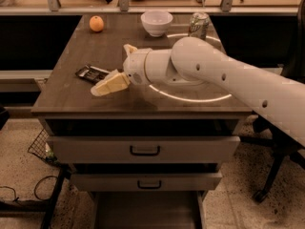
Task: Place rxbar chocolate into bottom drawer
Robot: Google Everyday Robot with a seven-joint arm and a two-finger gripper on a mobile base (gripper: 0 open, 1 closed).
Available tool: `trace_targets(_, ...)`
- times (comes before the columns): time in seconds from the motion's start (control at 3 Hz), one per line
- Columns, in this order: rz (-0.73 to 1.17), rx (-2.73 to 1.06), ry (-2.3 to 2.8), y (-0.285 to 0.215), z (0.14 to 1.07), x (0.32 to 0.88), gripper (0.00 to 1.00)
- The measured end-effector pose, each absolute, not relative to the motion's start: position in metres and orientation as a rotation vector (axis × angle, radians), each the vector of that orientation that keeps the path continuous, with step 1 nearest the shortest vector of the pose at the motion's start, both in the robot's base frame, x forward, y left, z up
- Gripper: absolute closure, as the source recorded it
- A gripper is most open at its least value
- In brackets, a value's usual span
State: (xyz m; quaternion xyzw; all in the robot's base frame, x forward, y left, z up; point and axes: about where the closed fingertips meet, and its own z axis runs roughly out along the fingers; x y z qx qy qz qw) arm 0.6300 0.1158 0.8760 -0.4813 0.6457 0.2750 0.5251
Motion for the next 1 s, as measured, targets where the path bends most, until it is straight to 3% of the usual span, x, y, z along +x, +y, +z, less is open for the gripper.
trace_targets(1.0, 0.747, -1.171, 1.558, 0.153, 0.845, 0.641, 0.0)
